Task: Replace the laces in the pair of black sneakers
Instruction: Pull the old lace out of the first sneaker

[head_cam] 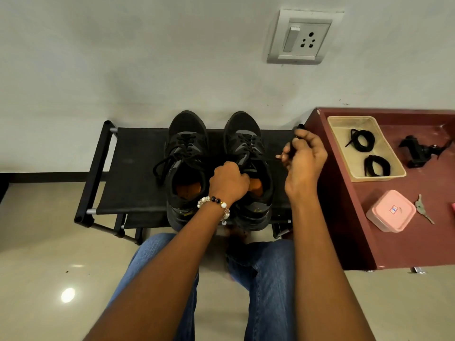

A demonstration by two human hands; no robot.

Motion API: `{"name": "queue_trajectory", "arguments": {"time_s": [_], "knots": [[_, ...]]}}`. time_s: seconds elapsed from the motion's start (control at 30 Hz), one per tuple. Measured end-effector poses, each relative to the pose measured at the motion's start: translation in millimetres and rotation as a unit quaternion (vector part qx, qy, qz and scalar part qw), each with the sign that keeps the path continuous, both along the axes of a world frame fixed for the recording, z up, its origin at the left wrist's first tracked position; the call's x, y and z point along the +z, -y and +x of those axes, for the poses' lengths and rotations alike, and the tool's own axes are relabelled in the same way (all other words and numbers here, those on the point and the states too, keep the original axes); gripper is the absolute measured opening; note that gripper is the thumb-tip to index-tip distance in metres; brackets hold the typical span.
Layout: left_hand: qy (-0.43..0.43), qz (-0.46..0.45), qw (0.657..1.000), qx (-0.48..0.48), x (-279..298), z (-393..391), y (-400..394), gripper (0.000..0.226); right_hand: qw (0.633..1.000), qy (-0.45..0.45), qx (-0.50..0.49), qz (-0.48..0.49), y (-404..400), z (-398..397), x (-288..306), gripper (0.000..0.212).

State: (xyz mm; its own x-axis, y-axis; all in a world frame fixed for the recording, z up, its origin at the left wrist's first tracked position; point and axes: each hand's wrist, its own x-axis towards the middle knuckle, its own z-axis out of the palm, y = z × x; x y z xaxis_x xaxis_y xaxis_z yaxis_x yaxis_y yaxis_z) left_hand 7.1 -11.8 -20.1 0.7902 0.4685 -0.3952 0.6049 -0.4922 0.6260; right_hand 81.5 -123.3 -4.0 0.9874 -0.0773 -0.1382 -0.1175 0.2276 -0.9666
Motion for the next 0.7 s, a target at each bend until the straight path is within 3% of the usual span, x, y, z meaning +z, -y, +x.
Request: {"name": "queue_trajectory", "arguments": {"time_s": [0.07, 0.13, 0.2, 0.5, 0.57, 0.6, 0.63, 0.7], "knots": [[0.004, 0.002, 1.0, -0.001, 1, 0, 0, 0.017, 0.968, 0.131, 0.102, -0.191, -3, -1, -3, 0.015], [0.007, 0.005, 1.0, 0.001, 3, 0, 0, 0.02, 0.891, 0.192, 0.215, -0.35, -5, 0, -11, 0.015], [0.006, 0.012, 1.0, 0.004, 4, 0, 1, 0.027, 0.819, 0.222, 0.26, -0.462, -6, 1, -17, 0.018], [0.001, 0.018, 1.0, 0.009, 3, 1, 1, 0.026, 0.711, 0.271, 0.253, -0.597, -10, -4, -7, 0.012], [0.002, 0.016, 1.0, 0.004, 4, 1, 1, 0.028, 0.716, 0.272, 0.254, -0.59, -12, -6, -8, 0.01], [0.004, 0.015, 1.0, 0.002, 4, 2, 1, 0.028, 0.739, 0.266, 0.249, -0.566, -12, -6, -10, 0.011], [0.007, 0.014, 1.0, 0.002, 4, 1, 1, 0.028, 0.779, 0.256, 0.235, -0.521, -11, -5, -11, 0.01], [0.008, 0.013, 1.0, 0.0, 4, 1, 0, 0.029, 0.898, 0.199, 0.176, -0.351, -9, -2, -9, 0.01]]}}
